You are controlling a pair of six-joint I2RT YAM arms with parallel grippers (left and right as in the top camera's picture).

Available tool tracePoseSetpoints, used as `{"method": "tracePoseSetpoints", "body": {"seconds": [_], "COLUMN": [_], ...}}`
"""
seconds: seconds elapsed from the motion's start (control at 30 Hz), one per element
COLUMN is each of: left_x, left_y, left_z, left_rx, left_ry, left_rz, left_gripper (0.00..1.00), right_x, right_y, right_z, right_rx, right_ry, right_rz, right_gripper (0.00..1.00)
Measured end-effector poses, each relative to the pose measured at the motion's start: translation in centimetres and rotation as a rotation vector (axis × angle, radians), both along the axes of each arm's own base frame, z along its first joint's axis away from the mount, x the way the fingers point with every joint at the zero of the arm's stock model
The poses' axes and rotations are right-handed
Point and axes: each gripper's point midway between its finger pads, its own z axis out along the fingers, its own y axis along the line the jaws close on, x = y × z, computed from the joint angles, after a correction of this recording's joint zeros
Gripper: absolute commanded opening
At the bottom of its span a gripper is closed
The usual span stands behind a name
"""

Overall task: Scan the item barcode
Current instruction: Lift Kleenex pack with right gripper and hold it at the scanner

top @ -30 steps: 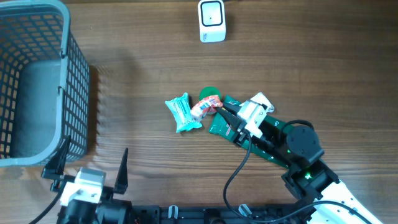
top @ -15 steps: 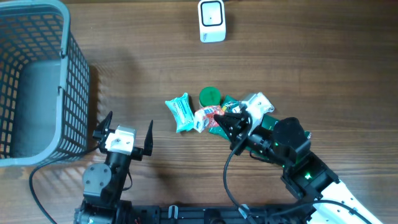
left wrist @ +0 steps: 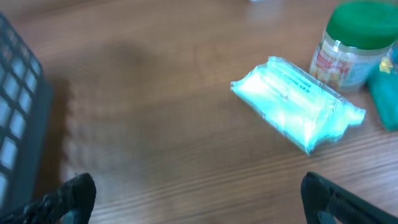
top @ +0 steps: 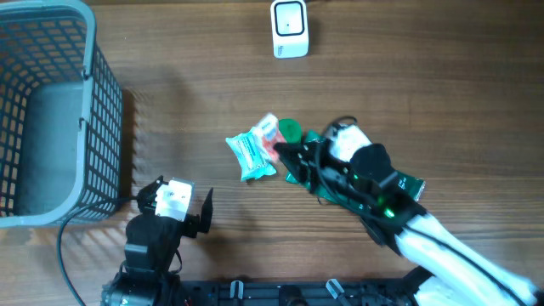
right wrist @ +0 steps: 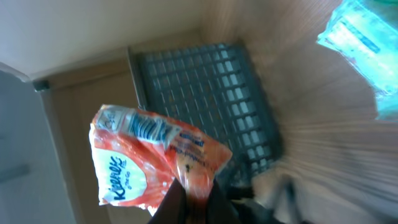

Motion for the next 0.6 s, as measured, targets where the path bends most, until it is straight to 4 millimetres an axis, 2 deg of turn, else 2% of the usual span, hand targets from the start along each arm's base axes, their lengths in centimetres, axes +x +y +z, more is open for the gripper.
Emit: {"method": "tracePoseSetpoints", "body": {"seconds": [0.07,0.13,0.2,0.27,0.33,0.4,0.43,0.47,0.53,0.6], "left_x": [-1.5,-2.5,-2.5,-2.5,-2.5,-2.5,-2.5,-2.5,-2.5,-2.6], "left_y": [0.2,0.4,0.4,0.4,0.4,0.4,0.4,0.4,0.4,0.4], "left_z": [-2.4,-3.9,-3.9,-3.9,-3.9,-3.9,-3.9,-3.9,-3.9,-3.9], "left_rx": [0.019,0.03,0.031,0.031,0.031,0.031,0.031,0.031,0.031,0.031], "left_ry": [0.113,0.183,0.185,0.186,0.187,0.187,0.187,0.187,0.187,0.187], "left_rz": [0.0,0.0,0.001,0.0,0.0,0.0,0.0,0.0,0.0,0.0], "left_gripper": [1.0,1.0,1.0,1.0,1.0,1.0,1.0,1.0,1.0,1.0], "right_x": [3.7,7.4,12.9,16.5,20.5,23.1,24.6,25.3,27.4,29.2], "right_y": [1.0,1.6,2.9,3.3,2.9,1.6,0.5,-0.3,-2.3,-2.6], "right_z": [-0.7,-0.9,0.5,1.3,1.0,-0.6,-2.0,-2.8,-5.9,-7.3], "right_rx": [0.075,0.113,0.156,0.175,0.193,0.199,0.204,0.205,0.206,0.208], "right_ry": [0.034,0.064,0.08,0.113,0.176,0.235,0.269,0.286,0.337,0.346], "right_rz": [-0.007,-0.002,0.018,0.024,0.011,-0.021,-0.051,-0.068,-0.116,-0.133], "right_gripper": [0.04,0.05,0.04,0.04,0.05,0.04,0.04,0.05,0.04,0.05]}}
